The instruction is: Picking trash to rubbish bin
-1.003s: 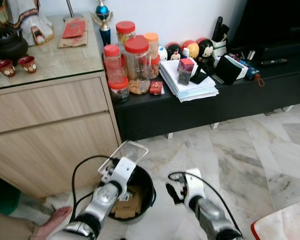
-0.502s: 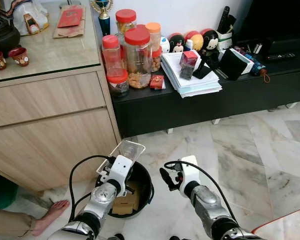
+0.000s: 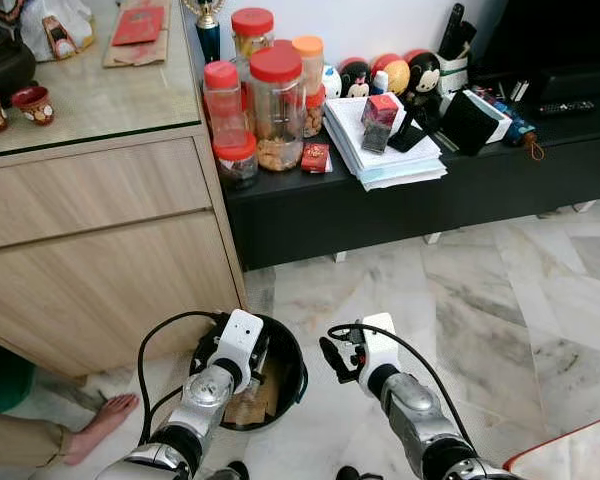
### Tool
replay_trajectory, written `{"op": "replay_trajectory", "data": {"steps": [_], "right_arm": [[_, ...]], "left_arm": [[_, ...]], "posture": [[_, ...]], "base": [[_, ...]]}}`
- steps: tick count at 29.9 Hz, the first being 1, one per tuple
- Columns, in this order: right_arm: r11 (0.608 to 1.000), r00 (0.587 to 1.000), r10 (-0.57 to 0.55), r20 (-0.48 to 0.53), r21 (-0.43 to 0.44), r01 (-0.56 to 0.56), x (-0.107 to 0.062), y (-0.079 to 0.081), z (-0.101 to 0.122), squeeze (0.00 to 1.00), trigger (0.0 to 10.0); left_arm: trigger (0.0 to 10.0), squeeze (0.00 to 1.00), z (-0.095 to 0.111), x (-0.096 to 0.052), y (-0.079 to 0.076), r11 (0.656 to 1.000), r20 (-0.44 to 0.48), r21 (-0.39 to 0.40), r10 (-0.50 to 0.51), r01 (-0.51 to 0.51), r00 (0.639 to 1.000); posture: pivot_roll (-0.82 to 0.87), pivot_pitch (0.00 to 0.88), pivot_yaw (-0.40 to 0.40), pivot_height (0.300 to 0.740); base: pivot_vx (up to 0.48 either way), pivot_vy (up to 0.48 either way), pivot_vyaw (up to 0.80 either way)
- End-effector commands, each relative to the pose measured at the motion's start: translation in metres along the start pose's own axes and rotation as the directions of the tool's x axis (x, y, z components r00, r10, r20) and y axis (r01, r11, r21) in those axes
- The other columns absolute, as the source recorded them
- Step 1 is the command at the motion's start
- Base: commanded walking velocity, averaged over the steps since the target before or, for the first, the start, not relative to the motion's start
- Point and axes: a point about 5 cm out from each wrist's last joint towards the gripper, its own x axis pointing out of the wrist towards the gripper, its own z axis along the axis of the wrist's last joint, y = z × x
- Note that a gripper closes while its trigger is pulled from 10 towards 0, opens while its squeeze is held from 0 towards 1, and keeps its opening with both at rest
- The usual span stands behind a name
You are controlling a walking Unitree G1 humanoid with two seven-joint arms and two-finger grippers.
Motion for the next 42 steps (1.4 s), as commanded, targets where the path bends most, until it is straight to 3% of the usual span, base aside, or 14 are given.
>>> {"op": "replay_trajectory", "data": {"steps": [1,2,3,7,11,12,14,17,18,19,20,24,29,42], "right_arm": [[1.0,1.0,-0.006,-0.019,0.013,0.007,-0.002,0.0,-0.007,0.0,10.0],[1.0,1.0,-0.006,-0.019,0.013,0.007,-0.002,0.0,-0.007,0.0,10.0],[0.999,0.998,-0.029,-0.049,0.022,0.03,-0.006,-0.003,-0.016,0.0,10.0],[0.996,0.993,-0.076,-0.089,0.042,0.08,-0.013,-0.01,-0.028,0.0,10.0],[0.988,0.972,-0.137,-0.191,0.043,0.148,-0.028,-0.018,-0.056,0.0,10.0],[0.982,0.959,-0.163,-0.231,0.059,0.181,-0.035,-0.021,-0.068,0.0,10.0],[0.977,0.949,-0.179,-0.259,0.064,0.202,-0.04,-0.023,-0.075,0.0,10.0],[0.972,0.922,-0.2,-0.332,0.05,0.229,-0.053,-0.025,-0.094,0.0,10.0],[0.972,0.922,-0.2,-0.332,0.05,0.229,-0.053,-0.025,-0.094,0.0,10.0],[0.969,0.907,-0.209,-0.366,0.044,0.241,-0.06,-0.025,-0.104,0.0,10.0],[0.967,0.896,-0.216,-0.389,0.043,0.251,-0.064,-0.025,-0.11,0.0,10.0],[0.952,0.837,-0.255,-0.484,0.028,0.306,-0.085,-0.026,-0.136,0.0,10.0],[0.949,0.828,-0.262,-0.497,0.024,0.314,-0.09,-0.026,-0.141,0.0,10.0],[0.952,0.855,-0.254,-0.453,0.037,0.303,-0.074,-0.025,-0.124,0.0,10.0]], "left_arm": [[10.0,1.0,-0.006,-0.002,-0.001,1.0,-0.016,-0.003,0.004,-0.004,1.0],[10.0,1.0,-0.006,-0.002,-0.001,1.0,-0.016,-0.003,0.004,-0.004,1.0],[10.0,0.0,-0.011,-0.006,0.004,1.0,-0.032,0.007,0.03,-0.03,0.999],[10.0,0.0,-0.024,-0.013,0.013,0.997,-0.067,-0.003,0.078,-0.078,0.995],[10.0,0.0,-0.055,-0.034,0.03,0.982,-0.177,0.024,0.189,-0.187,0.966],[10.0,0.0,-0.073,-0.047,0.039,0.967,-0.252,0.021,0.253,-0.256,0.934],[10.0,0.0,-0.085,-0.056,0.044,0.956,-0.301,0.018,0.286,-0.294,0.91],[10.0,0.0,-0.123,-0.088,0.049,0.943,-0.469,0.064,0.317,-0.327,0.824],[10.0,0.0,-0.123,-0.088,0.049,0.943,-0.469,0.064,0.317,-0.327,0.824],[10.0,0.0,-0.143,-0.109,0.05,0.927,-0.555,0.071,0.343,-0.368,0.758],[10.0,0.0,-0.153,-0.12,0.049,0.918,-0.595,0.065,0.35,-0.391,0.723],[10.0,0.0,-0.179,-0.153,0.045,0.875,-0.678,0.04,0.379,-0.483,0.63],[10.0,0.0,-0.179,-0.154,0.044,0.862,-0.672,0.039,0.397,-0.505,0.625],[10.0,0.0,-0.155,-0.124,0.052,0.889,-0.599,0.053,0.393,-0.455,0.698]], "posture": [[0.1,0.21,-0.016,0.74],[0.1,0.21,-0.016,0.74],[0.11,0.211,-0.014,0.74],[0.11,0.21,-0.011,0.74],[0.11,0.207,-0.005,0.74],[0.12,0.204,-0.005,0.74],[0.12,0.198,-0.003,0.74],[0.12,0.186,0.0,0.74],[0.12,0.186,0.0,0.74],[0.12,0.18,0.001,0.74],[0.12,0.179,0.001,0.74],[0.12,0.169,0.003,0.74],[0.12,0.164,0.003,0.74],[0.12,0.132,0.006,0.74]], "base": [[0.0,0.0,0.0],[0.0,0.0,0.0],[0.0,0.0,0.0],[0.0,0.0,0.0],[0.0,0.0,0.0],[0.0,0.0,0.0],[0.0,0.0,0.0],[0.0,0.0,0.0],[0.0,0.0,0.0],[0.0,0.0,0.0],[0.0,0.0,0.0],[0.0,0.0,0.0],[0.0,0.0,0.0],[0.0,0.0,0.0]]}}
